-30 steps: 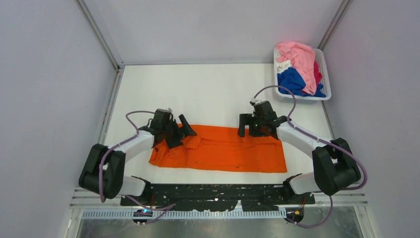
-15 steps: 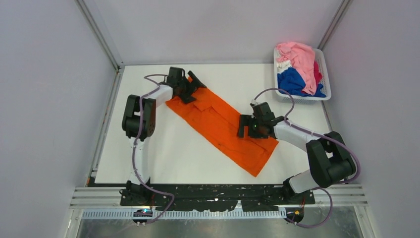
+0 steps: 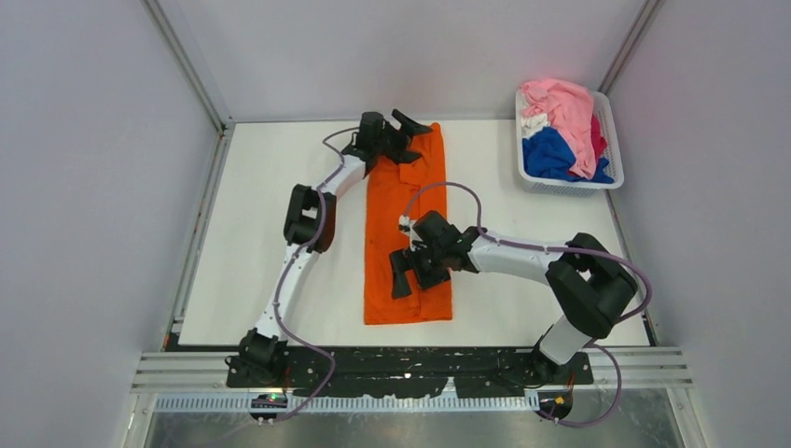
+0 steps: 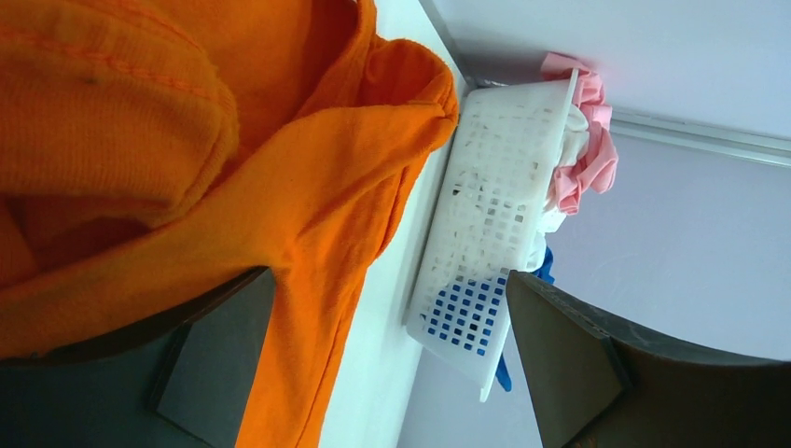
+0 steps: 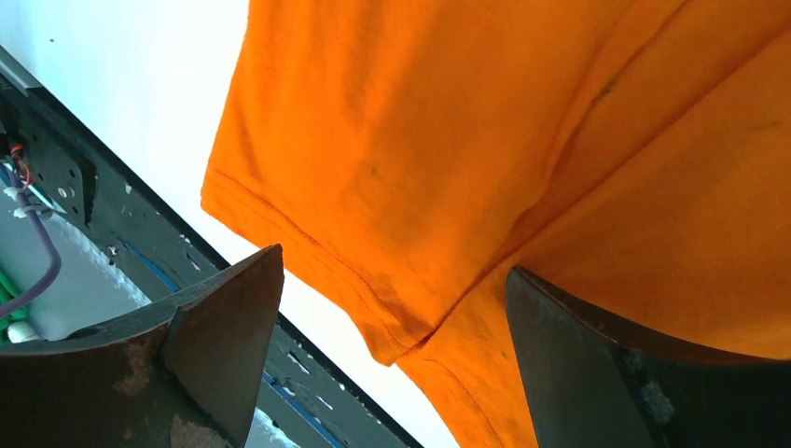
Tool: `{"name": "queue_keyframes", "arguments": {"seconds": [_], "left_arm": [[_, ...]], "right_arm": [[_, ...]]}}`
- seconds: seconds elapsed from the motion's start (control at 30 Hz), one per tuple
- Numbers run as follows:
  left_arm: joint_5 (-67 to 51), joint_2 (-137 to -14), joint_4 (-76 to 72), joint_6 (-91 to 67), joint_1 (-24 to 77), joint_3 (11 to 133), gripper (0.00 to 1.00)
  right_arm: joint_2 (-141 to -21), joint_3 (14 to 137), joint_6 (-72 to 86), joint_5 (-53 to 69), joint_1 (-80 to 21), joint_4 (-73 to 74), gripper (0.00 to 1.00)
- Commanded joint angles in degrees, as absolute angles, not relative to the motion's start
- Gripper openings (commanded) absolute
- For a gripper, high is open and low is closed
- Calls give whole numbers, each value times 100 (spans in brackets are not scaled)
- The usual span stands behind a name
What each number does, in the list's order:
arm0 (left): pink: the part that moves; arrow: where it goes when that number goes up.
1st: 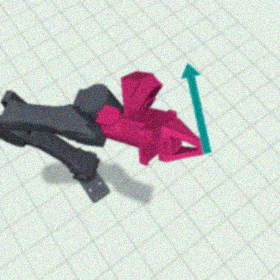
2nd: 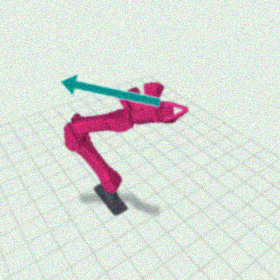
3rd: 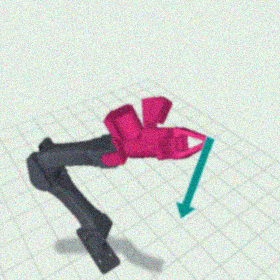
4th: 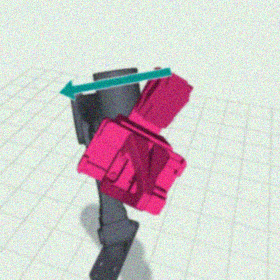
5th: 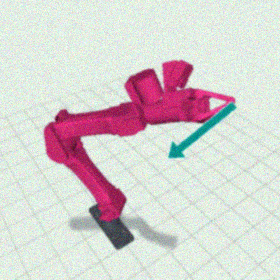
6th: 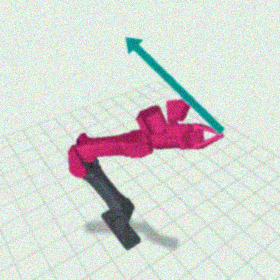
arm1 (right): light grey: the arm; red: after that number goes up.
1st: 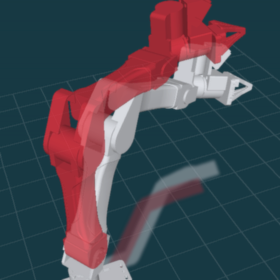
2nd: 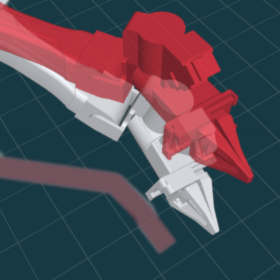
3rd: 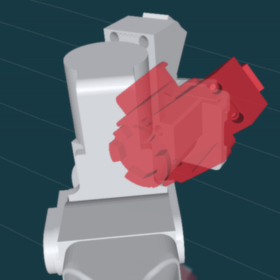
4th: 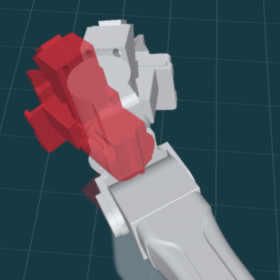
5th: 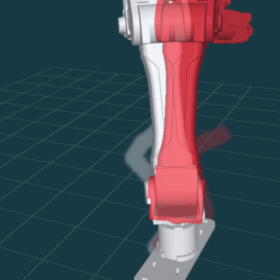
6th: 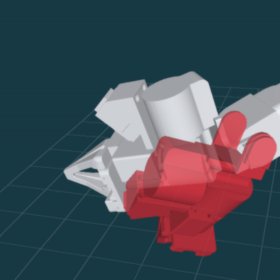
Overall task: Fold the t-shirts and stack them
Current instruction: Rotate the tshirt 90 degrees, then grab the bottom of the folded rectangular tshirt with both arms
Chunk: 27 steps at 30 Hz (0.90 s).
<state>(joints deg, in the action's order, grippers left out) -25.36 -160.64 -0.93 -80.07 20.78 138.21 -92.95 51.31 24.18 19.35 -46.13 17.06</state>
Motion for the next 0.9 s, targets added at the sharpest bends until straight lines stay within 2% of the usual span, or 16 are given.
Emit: {"name": "queue_keyframes", "arguments": {"seconds": [0.0, 0.23, 0.3, 0.43, 0.6, 0.83, 0.87], "left_arm": [[-2356, -15804, -208, -7896, 2099, 13827, 100], [-2361, -13380, 339, -6281, 2028, 12511, 100], [-2464, -12370, 501, -5641, 2051, 11685, 100], [-2138, -10104, 862, -4174, 2308, 9416, 100], [-1762, -7751, 1111, -3698, 2496, 6266, 100], [-1331, -5632, 2097, -3939, 3194, 3592, 94], [-1170, -5418, 2207, -4116, 3361, 3266, 93]], "right_arm": [[-8877, 5355, 2488, 1495, -4592, 2109, 95], [-7293, 4866, 2812, 587, -4515, 2150, 95], [-6905, 4564, 3000, 555, -4336, 2083, 95], [-6627, 3993, 2922, 1469, -3686, 1904, 95], [-6632, 3489, 2718, 2152, -3451, 1929, 95], [-6030, 3120, 2758, 1291, -4170, 2496, 100], [-5990, 3045, 2821, 1035, -4238, 2531, 96]]}}
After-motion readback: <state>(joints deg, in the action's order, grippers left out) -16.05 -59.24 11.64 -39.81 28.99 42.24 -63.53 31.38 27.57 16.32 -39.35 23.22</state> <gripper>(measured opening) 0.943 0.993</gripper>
